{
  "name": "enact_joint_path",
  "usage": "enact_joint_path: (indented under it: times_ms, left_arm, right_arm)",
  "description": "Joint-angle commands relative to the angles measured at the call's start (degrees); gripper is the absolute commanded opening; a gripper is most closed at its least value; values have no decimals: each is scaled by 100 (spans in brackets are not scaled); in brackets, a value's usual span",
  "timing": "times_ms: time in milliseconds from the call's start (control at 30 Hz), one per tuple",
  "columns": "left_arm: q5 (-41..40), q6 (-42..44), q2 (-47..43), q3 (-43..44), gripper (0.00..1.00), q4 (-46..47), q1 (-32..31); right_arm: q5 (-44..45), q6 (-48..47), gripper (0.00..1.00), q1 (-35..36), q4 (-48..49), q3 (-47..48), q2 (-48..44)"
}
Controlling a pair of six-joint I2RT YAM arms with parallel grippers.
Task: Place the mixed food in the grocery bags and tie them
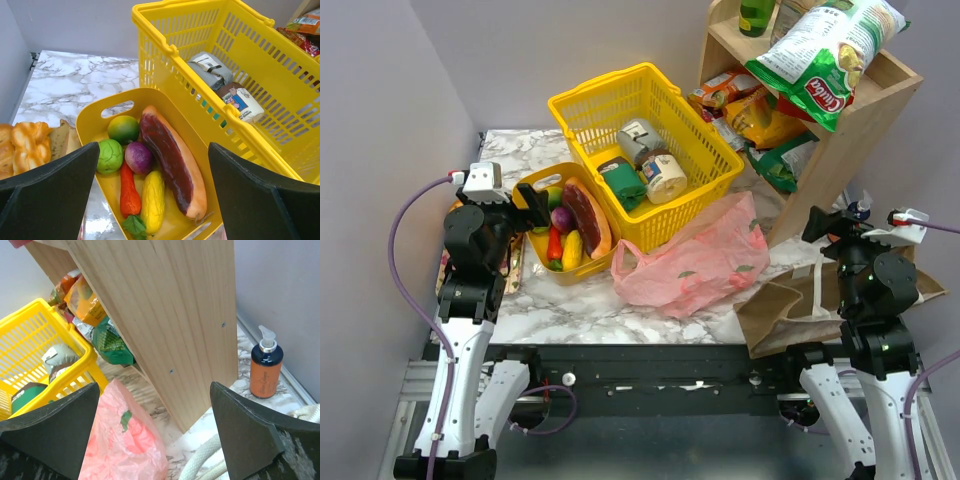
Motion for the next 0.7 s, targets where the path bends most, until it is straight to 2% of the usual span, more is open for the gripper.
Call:
enact_joint_path:
  times_ms: [0, 133, 267, 367, 400, 433, 500, 533, 600, 633, 667]
  left_arm:
    - [30, -55, -70, 4, 99, 123, 0]
    - [81, -151, -52, 39, 99, 158, -18]
    - [626, 15, 70, 91, 99, 238, -70]
    - [575, 191, 307, 398, 99, 89, -526]
    - [392, 383, 378, 530, 99, -69, -1198]
    - [-115, 507, 457, 653, 99, -140, -1579]
    - [-295, 753, 712, 1005, 99, -237, -2396]
    - [-278, 780, 808, 1093, 99, -211, -3026]
    - [133, 789, 1168, 1348, 99, -123, -3531]
    - [274, 807, 1326, 1436, 99, -114, -4082]
    - [415, 833, 1502, 1610, 99, -105, -4322]
  right_arm:
    - [6, 104, 100, -4, -423, 235, 14]
    - [-196, -89, 100, -4, -528, 349, 84]
    - [-214, -133, 100, -4, -634, 393, 234]
    - [-231, -133, 100, -13, -669, 411, 295]
    - [-240, -133, 100, -13, -669, 420, 313]
    - [-240, -124, 100, -4, -669, 428, 322]
    - [-257, -116, 100, -13, -669, 472, 322]
    - [-275, -116, 100, -13, -687, 490, 322]
    - [-214, -107, 100, -13, -748, 560, 339]
    - [-161, -37, 100, -13, -888, 673, 383]
    - [-100, 7, 100, -13, -959, 735, 383]
